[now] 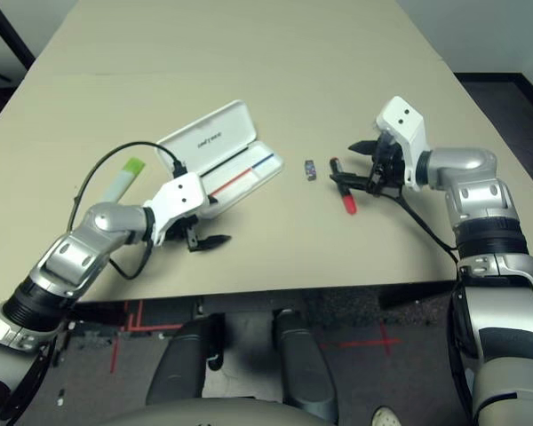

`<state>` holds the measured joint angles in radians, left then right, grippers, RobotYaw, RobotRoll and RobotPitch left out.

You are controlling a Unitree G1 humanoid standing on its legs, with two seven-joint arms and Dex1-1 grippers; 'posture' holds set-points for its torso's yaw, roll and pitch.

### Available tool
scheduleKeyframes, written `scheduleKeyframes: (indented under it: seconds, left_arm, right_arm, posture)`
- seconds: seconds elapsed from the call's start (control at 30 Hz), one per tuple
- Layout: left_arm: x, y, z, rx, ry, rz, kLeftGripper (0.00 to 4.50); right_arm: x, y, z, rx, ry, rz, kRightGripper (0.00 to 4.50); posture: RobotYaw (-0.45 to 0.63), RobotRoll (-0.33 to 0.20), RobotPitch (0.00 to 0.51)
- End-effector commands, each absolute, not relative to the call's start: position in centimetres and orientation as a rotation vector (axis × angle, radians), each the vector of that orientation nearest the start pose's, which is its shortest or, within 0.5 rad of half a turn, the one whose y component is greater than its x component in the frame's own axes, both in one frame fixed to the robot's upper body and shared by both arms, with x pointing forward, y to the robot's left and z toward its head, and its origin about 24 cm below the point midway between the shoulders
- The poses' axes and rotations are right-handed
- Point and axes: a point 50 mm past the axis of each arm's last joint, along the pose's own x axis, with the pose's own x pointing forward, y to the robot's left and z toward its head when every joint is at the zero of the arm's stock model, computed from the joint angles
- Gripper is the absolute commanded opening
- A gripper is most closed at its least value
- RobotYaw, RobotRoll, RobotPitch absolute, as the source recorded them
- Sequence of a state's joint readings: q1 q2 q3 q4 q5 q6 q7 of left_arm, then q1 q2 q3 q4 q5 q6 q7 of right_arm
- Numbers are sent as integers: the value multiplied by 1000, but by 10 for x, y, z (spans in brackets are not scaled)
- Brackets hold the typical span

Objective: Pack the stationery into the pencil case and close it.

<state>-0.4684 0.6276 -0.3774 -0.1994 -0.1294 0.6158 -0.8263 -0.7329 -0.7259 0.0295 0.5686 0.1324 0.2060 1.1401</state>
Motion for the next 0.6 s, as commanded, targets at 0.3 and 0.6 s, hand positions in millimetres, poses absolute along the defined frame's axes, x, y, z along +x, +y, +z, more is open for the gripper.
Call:
scheduleKeyframes:
  seconds: [0.3,0.6]
  left_arm:
    - [287,131,111,611,430,-1047,2437]
    - [290,129,117,659,387,-1089,23]
  right_arm:
    - [340,-259,164,-438,261,830,4500]
    - [341,-260,162,-445,261,817,4500]
  posture:
    - [1,0,207]
    - [-14,0,205]
